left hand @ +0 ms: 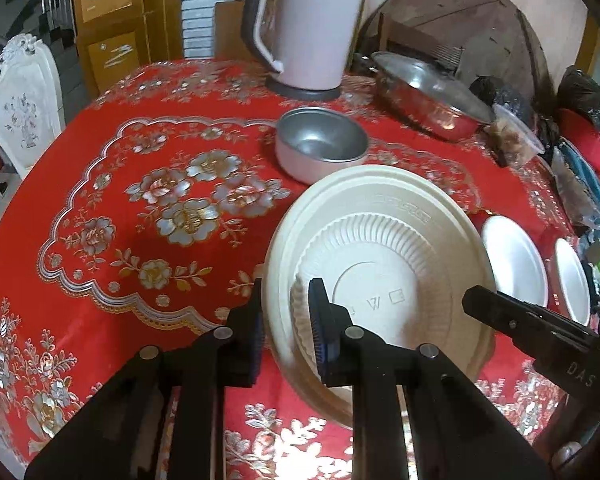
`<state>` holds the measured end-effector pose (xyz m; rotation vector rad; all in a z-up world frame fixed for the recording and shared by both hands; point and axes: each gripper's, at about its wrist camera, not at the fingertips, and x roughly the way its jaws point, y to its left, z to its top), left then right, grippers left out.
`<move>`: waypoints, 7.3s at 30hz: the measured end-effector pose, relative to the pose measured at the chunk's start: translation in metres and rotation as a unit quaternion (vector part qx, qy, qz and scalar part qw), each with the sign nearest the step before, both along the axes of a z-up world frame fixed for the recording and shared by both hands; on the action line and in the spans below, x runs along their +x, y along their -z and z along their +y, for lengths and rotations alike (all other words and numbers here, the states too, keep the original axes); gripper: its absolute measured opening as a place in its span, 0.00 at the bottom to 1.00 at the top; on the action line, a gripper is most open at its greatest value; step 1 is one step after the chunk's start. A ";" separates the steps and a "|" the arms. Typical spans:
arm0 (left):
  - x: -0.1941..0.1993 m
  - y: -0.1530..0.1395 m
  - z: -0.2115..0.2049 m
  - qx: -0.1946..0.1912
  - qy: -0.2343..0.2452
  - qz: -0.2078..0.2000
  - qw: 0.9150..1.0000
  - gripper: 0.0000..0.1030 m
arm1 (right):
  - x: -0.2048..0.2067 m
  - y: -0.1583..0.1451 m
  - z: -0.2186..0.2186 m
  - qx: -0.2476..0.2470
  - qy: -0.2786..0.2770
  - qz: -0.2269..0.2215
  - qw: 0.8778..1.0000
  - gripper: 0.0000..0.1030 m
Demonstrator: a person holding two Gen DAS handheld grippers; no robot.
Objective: Organize plates and bowls
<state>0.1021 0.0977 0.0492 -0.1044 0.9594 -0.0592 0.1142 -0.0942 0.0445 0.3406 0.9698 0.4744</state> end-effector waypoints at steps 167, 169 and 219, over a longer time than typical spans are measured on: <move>0.029 -0.005 -0.159 -0.038 0.124 0.016 0.991 0.18 | -0.024 0.002 -0.145 -0.027 0.139 -0.006 0.990 0.20; 0.025 -0.013 -0.162 -0.039 0.128 0.008 0.991 0.18 | -0.027 -0.004 -0.147 -0.028 0.141 -0.013 0.990 0.20; 0.005 -0.006 -0.340 -0.016 0.235 0.003 0.972 0.18 | -0.092 -0.014 -0.291 -0.070 0.268 -0.007 0.961 0.24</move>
